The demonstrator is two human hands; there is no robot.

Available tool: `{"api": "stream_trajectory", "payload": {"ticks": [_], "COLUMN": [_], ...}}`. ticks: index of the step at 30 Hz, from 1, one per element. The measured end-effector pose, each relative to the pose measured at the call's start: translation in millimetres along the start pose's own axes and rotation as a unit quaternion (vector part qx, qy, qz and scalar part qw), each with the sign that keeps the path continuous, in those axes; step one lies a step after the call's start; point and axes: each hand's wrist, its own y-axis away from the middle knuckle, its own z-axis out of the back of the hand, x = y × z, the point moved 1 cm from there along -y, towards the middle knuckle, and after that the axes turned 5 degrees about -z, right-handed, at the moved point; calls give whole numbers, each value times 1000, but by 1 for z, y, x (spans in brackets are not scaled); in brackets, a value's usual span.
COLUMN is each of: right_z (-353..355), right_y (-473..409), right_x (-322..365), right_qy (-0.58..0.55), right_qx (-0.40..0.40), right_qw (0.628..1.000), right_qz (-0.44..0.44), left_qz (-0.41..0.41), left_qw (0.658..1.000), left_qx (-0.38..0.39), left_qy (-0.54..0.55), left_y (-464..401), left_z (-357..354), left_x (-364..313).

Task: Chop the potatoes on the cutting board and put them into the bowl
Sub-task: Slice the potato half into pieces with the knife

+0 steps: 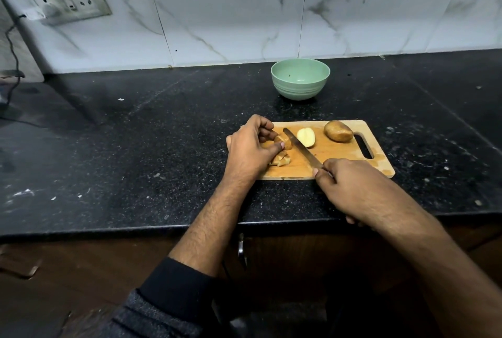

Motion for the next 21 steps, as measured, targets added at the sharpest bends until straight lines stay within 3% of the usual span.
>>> {"api": "stream_trajectory", "payload": {"ticks": [9,21], "right_z": [-4,-4], "right_y": [-4,-3], "right_x": [-2,-1], "right_qy": [9,5], "right_qx": [-16,18], "right_qw": [1000,1000], "right_qz": [-4,-22], "left_qz": [15,-36], "left_qw": [1000,996], "left_qx": [1,23], "left_qy": [21,-81], "left_y": [0,4], "left_z": [1,1], "left_x": [2,-10]}}
